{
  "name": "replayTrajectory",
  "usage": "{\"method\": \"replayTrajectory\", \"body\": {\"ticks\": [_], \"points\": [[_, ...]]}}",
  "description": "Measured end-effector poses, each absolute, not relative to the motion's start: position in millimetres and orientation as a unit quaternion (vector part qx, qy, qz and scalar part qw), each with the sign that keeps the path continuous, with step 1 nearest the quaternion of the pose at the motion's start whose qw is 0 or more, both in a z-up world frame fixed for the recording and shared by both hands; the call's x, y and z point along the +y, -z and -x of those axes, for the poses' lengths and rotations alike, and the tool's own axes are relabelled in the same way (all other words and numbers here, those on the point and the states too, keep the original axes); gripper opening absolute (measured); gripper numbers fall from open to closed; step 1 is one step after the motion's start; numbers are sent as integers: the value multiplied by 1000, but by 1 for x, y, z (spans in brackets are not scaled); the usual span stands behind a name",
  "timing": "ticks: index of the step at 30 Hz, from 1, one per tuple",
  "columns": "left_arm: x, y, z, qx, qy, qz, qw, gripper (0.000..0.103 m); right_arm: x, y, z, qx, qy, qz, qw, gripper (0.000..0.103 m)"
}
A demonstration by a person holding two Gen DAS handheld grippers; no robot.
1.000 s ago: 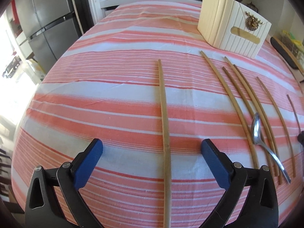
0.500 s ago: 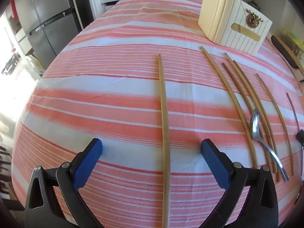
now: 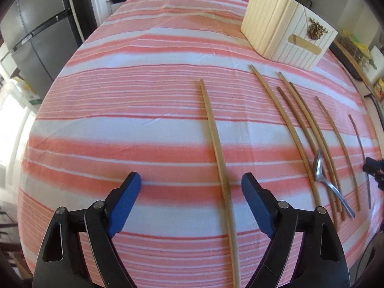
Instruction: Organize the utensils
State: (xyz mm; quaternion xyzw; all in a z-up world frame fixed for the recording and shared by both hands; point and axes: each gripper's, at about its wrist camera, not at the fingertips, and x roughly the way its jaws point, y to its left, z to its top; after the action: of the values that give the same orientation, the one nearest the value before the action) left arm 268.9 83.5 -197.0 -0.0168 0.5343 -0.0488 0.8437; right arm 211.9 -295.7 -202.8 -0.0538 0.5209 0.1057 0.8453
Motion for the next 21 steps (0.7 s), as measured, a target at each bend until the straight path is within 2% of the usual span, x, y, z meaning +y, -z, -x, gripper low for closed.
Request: {"method": "replayTrajectory", "body": {"ticks": [2,4,8,11,12,13,14,17,21], "points": [[81,196,-281,537,50,9,842,68,-295,203,-226,527,-110,57,841,32],[76,196,-293,541,56,2,839,60,-293,203,-240,531,-112,56,838,31],[64,195,-314,546,64,-16,835,35,-292,202,-271,541,-111,51,832,24],[59,196,-327,550,68,-12,833,25,-292,201,-292,550,-110,40,827,22],[58,196,-331,550,68,-11,832,22,-292,201,-298,553,-108,38,825,19],[58,196,-333,549,68,-11,833,14,-292,202,-303,554,-106,37,825,17],[58,196,-335,549,72,-9,833,7,-292,202,-307,555,-103,37,825,10],[61,195,-338,544,79,3,835,4,-293,202,-320,552,-100,24,827,5],[74,177,-337,521,83,38,849,4,-300,188,-323,518,-93,-23,850,5]]}}
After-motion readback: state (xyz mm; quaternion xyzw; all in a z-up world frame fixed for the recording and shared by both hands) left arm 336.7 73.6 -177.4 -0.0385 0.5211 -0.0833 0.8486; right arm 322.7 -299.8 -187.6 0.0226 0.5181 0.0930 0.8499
